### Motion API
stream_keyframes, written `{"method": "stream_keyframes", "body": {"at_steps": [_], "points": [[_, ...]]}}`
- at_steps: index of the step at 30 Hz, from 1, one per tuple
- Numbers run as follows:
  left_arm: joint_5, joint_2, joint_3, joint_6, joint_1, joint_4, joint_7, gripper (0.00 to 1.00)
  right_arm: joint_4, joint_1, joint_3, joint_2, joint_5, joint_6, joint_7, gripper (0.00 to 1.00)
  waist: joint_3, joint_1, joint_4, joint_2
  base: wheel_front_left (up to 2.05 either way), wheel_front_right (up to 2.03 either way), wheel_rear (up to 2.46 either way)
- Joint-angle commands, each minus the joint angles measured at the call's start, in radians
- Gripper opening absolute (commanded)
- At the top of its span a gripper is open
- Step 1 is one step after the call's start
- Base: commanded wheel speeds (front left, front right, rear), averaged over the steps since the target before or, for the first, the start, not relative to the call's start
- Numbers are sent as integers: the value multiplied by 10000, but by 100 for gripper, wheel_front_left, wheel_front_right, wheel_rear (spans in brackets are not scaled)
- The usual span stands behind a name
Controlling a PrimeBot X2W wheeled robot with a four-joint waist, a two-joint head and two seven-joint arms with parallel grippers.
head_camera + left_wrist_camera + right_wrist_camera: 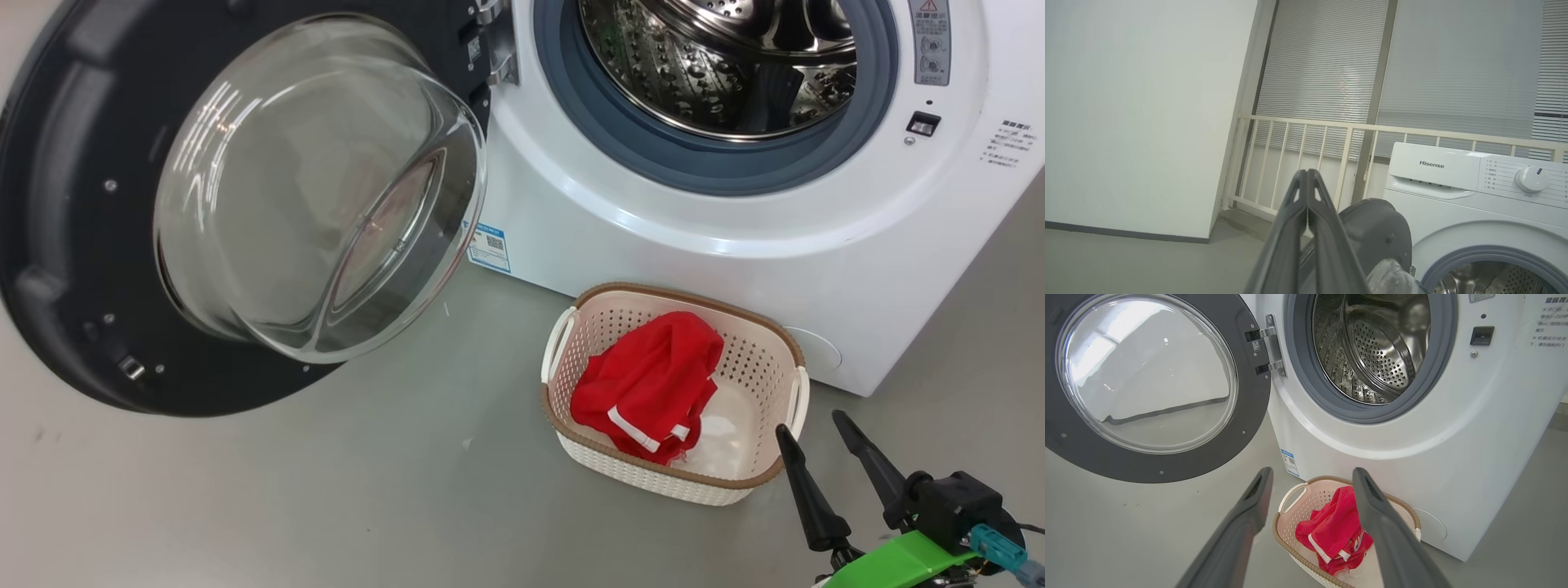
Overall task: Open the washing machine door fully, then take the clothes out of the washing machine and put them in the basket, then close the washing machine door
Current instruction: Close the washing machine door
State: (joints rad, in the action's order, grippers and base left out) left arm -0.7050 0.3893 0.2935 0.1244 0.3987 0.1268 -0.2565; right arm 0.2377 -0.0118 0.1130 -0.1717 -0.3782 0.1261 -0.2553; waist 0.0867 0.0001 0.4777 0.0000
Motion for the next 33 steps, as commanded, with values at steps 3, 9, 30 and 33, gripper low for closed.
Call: {"method": "stream_keyframes", "body": {"at_steps": [3,9,30,33], "points": [[-1071,1238,80,61,1192,1021,392,0,-278,31,170,-102,-21,46,-65,100,98,-1,-83,0,0,0,0],[-2651,2145,-542,62,2510,3181,1719,0,-319,24,159,-101,-13,46,-65,100,267,-1,-140,0,0,0,0],[-5616,2755,-1427,63,4698,7709,6983,0,-421,319,257,-350,33,46,-65,100,1187,-1,-578,0,0,0,0],[-5894,2687,-1558,63,4676,7558,7612,0,-427,350,226,-363,38,46,-65,100,1252,-1,-584,0,0,0,0]]}}
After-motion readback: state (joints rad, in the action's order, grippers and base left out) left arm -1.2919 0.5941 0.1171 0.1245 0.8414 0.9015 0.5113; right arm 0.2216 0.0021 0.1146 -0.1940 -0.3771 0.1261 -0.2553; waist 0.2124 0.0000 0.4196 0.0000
